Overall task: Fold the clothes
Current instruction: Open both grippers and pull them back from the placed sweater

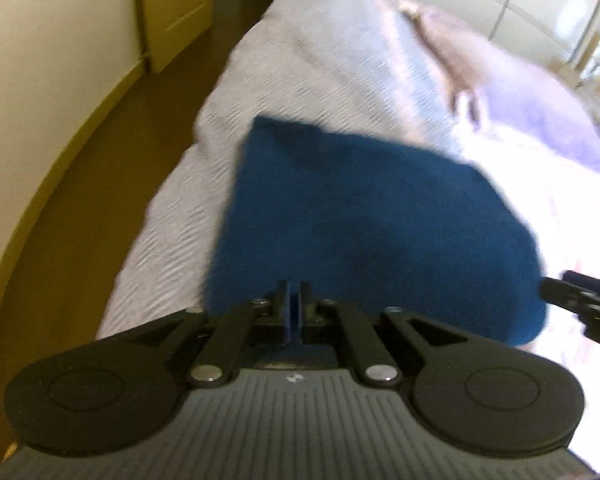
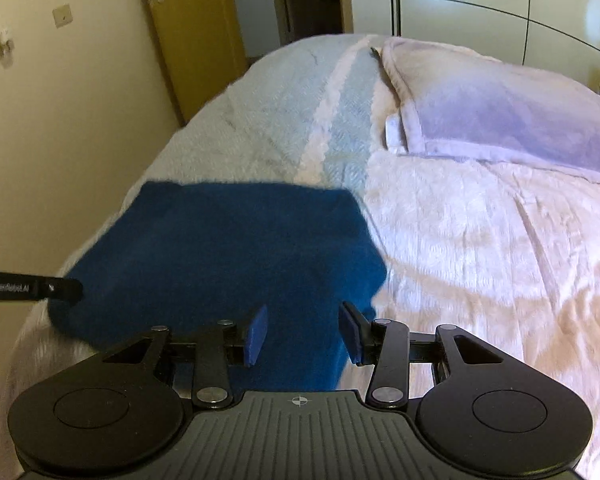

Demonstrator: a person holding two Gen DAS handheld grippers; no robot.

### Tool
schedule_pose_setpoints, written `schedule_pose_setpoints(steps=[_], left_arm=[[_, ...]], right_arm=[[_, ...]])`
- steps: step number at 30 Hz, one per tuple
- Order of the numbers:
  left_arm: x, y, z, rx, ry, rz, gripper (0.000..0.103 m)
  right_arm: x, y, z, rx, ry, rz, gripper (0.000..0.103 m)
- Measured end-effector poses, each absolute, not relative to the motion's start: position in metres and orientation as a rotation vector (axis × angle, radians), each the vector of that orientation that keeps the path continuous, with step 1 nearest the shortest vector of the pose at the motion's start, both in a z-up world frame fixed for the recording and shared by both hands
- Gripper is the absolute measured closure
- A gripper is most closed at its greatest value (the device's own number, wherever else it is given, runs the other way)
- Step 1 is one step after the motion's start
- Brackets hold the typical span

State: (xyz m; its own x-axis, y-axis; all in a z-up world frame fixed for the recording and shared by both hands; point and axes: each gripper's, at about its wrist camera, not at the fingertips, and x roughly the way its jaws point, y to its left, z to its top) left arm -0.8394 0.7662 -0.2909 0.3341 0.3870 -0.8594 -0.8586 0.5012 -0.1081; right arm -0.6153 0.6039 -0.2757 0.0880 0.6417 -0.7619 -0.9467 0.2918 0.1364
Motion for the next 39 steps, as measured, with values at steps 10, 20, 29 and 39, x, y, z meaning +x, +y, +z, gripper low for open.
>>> schedule_pose_setpoints(steps=[10,20,29,39], left_arm=[[-0.833,0.744,-0.251,-0.614,0.968,0.957,0.072],[-0.829,0.703,-0.161,-0.600,0.951,0.977,0.049],[-0.823,0.669,-0.099,-0.524,0.872,1.058,0.044],[-0.825,0.614,-0.066,-0.568,0.769,1.063,0.038]], right_arm=[[-0.625,0.604,-0.258,-0.531,1.010,1.206,0.059],[-0.630,0.586,-0.187,-0.509,1.015,1.206,0.050],[-0.632,0.565,-0.125,-0.412,0.899,1.284,0.046],[-0.634,0.529,-0.095,-0.446,0.867,1.299,0.045]])
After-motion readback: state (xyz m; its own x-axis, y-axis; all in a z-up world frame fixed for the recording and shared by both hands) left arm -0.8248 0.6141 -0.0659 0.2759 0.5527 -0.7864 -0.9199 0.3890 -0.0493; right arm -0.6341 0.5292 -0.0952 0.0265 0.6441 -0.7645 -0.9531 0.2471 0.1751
